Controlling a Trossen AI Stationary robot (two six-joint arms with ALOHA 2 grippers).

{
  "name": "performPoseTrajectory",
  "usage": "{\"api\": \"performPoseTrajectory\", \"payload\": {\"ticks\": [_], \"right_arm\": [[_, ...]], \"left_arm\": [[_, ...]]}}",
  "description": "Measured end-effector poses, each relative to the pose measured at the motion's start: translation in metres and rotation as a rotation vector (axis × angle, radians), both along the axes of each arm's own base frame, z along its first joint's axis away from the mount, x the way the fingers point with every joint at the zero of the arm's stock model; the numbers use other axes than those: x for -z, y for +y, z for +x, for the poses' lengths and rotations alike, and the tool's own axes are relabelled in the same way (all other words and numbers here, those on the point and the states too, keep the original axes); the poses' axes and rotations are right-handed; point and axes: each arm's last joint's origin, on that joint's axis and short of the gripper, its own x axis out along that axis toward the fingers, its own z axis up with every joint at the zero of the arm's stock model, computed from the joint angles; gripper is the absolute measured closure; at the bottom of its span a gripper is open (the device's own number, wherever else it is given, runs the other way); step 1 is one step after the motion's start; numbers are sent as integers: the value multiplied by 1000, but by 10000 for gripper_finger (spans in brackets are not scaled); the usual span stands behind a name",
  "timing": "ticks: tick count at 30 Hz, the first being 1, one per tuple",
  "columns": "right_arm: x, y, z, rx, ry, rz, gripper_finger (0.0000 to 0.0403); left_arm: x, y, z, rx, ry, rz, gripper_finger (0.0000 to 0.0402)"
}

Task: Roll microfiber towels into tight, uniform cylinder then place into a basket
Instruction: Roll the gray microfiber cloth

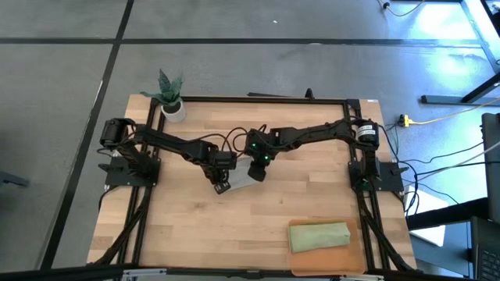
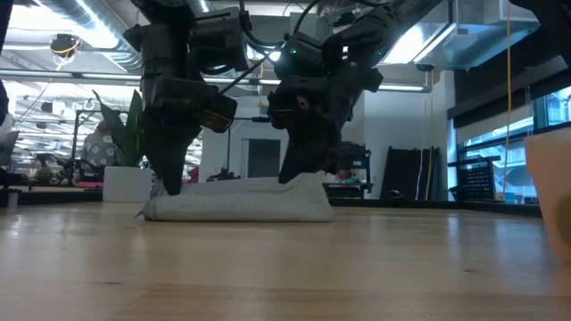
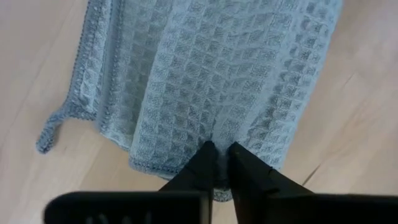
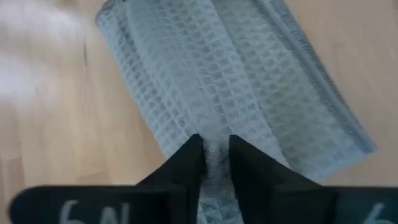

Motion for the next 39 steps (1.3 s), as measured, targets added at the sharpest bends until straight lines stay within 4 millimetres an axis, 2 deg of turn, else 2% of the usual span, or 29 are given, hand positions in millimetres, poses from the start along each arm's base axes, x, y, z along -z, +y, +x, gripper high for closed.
{"api": "performPoseTrajectory", "payload": {"ticks": [6, 13, 16, 19, 23, 26, 31, 35, 39], "right_arm": [[-2, -6, -1, 30, -5, -2, 281], [-29, -7, -7, -3, -69, -92, 284], [-41, 4, -12, -94, -95, -153, 289], [-47, 25, -13, -235, -128, -204, 291], [-38, 55, -11, -458, -201, -317, 291], [-28, 70, -15, -585, -230, -376, 291], [-15, 83, -19, -627, -287, -397, 292], [0, 85, -23, -610, -309, -443, 291], [-3, 85, -20, -590, -352, -460, 273]], "left_arm": [[0, 0, 0, -2, -3, 9, 328], [0, 2, -1, -8, 8, 45, 308], [0, 2, -1, -12, 8, 64, 310], [0, 2, -1, -10, 10, 68, 311], [0, 2, -2, -8, 18, 68, 311], [0, 2, -2, -8, 19, 66, 311], [0, 2, -2, -10, 19, 66, 311], [0, 2, -2, -14, 19, 65, 311], [0, 2, -2, -18, 21, 63, 311]]}}
